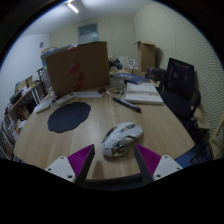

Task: Arrange mouse

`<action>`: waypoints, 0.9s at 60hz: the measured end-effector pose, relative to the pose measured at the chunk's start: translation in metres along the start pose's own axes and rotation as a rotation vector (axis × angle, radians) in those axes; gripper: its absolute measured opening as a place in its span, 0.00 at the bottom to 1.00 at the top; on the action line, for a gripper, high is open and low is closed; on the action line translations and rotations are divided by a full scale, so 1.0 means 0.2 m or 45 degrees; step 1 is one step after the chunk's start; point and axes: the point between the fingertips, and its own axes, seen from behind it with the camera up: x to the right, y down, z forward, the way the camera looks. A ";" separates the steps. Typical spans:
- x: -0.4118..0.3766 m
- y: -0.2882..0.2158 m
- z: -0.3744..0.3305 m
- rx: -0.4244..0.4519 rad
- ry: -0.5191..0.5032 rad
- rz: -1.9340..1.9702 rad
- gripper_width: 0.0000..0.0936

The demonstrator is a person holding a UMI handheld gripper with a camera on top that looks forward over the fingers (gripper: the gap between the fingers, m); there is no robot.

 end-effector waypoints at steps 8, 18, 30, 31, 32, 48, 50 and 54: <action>0.01 -0.01 0.09 0.003 -0.027 -0.011 0.89; 0.00 -0.09 0.22 0.035 0.022 -0.083 0.89; 0.00 -0.18 0.34 0.113 0.050 -0.076 0.83; 0.01 -0.18 0.34 0.122 0.065 -0.069 0.77; 0.03 -0.19 0.34 0.130 0.080 -0.062 0.71; 0.07 -0.24 0.31 0.037 0.135 0.095 0.44; 0.08 -0.32 0.27 0.067 0.153 0.078 0.42; 0.06 -0.57 0.18 0.175 0.184 0.033 0.41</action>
